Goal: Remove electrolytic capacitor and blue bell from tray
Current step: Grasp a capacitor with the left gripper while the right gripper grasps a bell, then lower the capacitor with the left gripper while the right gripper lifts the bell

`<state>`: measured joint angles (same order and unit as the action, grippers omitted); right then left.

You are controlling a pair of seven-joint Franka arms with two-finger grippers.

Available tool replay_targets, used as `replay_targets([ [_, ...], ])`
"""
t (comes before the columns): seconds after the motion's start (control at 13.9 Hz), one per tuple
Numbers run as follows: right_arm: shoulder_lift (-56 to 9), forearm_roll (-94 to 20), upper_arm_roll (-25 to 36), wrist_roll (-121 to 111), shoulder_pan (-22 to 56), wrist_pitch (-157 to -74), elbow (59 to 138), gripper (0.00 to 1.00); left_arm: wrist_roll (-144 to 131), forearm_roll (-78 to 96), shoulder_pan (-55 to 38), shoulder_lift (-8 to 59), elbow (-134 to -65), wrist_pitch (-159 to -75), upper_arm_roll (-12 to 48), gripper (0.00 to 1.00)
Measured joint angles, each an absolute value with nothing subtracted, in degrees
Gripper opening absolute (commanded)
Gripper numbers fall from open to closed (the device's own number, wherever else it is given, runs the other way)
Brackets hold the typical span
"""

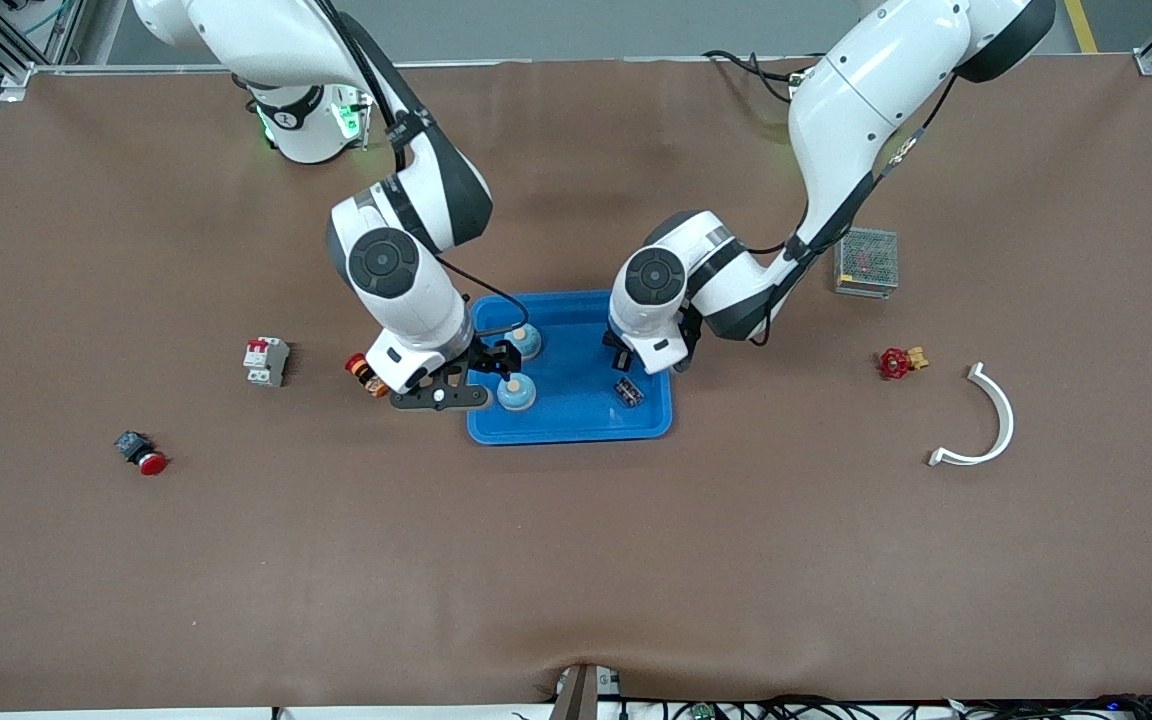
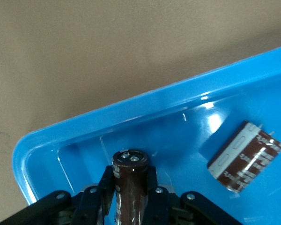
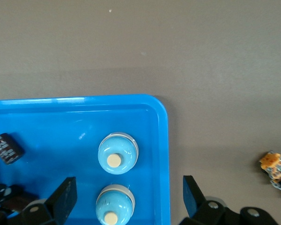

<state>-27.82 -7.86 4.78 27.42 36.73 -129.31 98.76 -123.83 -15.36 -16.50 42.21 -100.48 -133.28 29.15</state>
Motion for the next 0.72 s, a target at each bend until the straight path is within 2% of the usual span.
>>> replay_targets([
  [0.29,-30.3,-7.9,4.8,27.4,37.0,-131.4,98.8,1.0,-123.1,-18.1,-16.0,41.3,-99.0,-133.2,29.1,0.0],
  [0.72,-33.6,-7.8,4.8,27.4,38.6,-134.0,98.7,1.0,-110.5,-18.9,-10.3,32.7,-98.3,-127.5,29.0,0.0],
])
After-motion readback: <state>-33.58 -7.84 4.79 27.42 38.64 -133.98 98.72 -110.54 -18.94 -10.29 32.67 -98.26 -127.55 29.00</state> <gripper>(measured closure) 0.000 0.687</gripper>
